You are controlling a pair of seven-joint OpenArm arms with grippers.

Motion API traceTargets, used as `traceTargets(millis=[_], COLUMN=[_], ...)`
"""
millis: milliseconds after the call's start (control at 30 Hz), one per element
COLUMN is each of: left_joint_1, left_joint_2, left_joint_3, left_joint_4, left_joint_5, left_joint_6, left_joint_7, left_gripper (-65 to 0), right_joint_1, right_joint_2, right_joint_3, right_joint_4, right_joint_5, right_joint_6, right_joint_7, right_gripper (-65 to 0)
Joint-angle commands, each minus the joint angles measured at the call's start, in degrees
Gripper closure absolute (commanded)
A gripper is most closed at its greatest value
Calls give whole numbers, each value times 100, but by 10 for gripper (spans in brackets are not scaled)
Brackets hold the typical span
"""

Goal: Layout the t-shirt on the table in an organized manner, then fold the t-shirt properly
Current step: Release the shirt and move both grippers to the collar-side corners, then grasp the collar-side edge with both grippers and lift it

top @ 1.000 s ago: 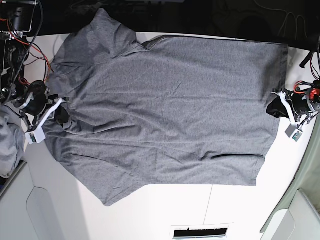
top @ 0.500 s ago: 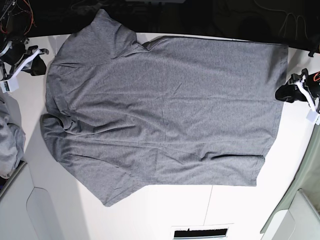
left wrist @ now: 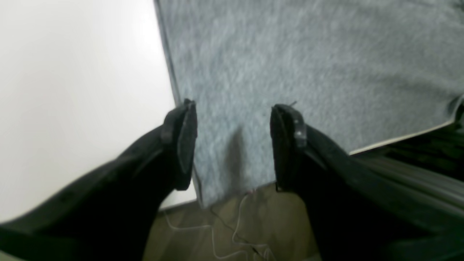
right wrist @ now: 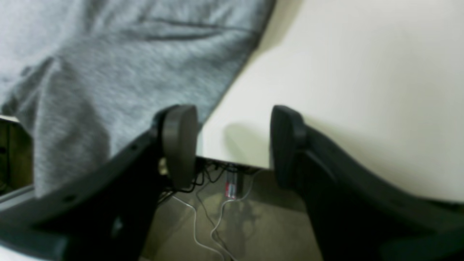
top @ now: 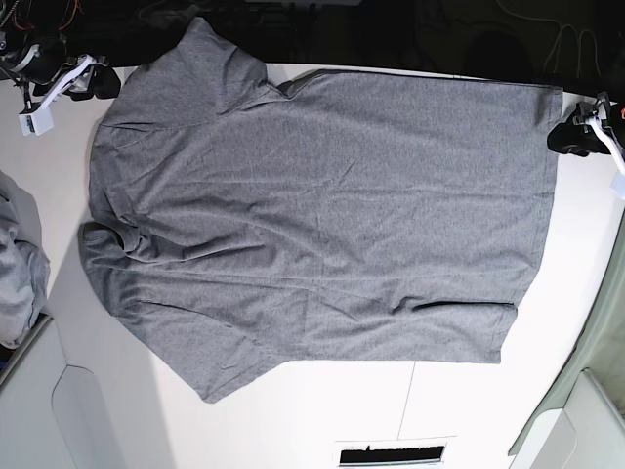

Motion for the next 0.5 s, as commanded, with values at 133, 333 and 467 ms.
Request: traceTargets(millis=[133,333,467], left_joint_1=[-26,105,210], left_joint_2=[-155,-157,-151], left_joint_3=[-63,-63,-63], left_joint_4=[68,70,70], left_joint_5=[2,57,63], left_joint_6=[-49,-49,-49], left_joint_7=[-35,192,79], left_gripper=[-349,-349,-349], right_joint_1=[-4,-2,-4], right_joint_2=[57,-26,-151], right_joint_3=[-540,-835,-835], right_joint_4=[11,28,122], right_joint_5=[31,138,138], right_joint_6=[44,48,90], right_joint_7=[0,35,33], right_gripper=[-330,-330,-330])
